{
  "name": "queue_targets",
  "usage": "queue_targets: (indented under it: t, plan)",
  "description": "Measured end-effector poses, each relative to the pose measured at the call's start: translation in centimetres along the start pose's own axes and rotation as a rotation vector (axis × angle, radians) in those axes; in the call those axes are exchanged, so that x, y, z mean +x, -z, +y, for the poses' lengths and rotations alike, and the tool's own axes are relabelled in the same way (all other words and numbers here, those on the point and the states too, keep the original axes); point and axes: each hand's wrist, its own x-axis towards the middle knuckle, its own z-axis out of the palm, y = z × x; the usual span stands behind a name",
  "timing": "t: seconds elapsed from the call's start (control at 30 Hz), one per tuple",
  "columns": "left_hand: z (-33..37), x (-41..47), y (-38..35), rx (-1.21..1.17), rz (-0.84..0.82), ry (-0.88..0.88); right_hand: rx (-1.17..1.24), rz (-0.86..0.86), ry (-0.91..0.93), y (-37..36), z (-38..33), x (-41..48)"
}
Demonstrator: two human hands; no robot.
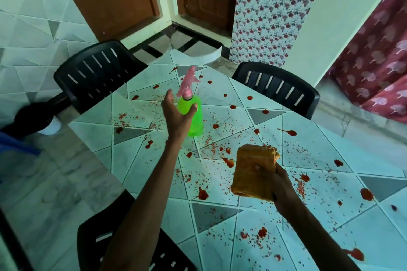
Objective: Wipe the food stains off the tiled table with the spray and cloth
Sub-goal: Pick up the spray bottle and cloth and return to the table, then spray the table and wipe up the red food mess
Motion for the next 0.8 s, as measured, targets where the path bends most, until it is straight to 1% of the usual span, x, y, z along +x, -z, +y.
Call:
queue_targets:
  t: [0.03,0.07,0.1,0.13,0.23,0.33,0.4,0.57,0.73,0.8]
  plan:
    - [-0.6,-2.1,-0.3,0.031,0.081,0.057,-0.002,0.007,0.002,0.2,-0.1,-0.3]
    - [-1.0,-4.3,-0.6,0.049,0.123,0.088,-0.01,0.015,0.003,0.5,-0.1,-0.5]
    - [-1.4,-6.9,-1.1,0.056,0.118,0.1,-0.014,0.03,-0.007,1.0,-0.1,-1.0]
    - [-1.9,-9.1,-1.6,0.046,0.077,0.106,-0.012,0.049,-0.008,1.4,0.0,-1.4]
    - [-2.3,-14.3,-3.3,0.011,-0.119,0.151,-0.02,0.094,-0.016,3.0,0.1,-2.9]
    - [-0.6,-17.4,-5.7,-0.017,-0.325,0.145,-0.027,0.139,-0.017,5.0,0.1,-4.8]
    - [0.4,-18.7,-7.5,-0.007,-0.42,0.097,-0.031,0.159,-0.02,6.3,0.0,-5.7]
    - [1.9,-22.6,-13.8,0.141,-0.632,-0.041,-0.018,0.259,0.005,12.5,0.3,-9.5]
    - [2.4,-26.7,-21.3,0.426,-0.929,-0.305,-0.062,0.394,0.048,21.0,0.8,-14.2]
    - [3.3,-28.2,-24.1,0.577,-1.004,-0.431,-0.101,0.471,0.067,24.7,0.9,-15.9]
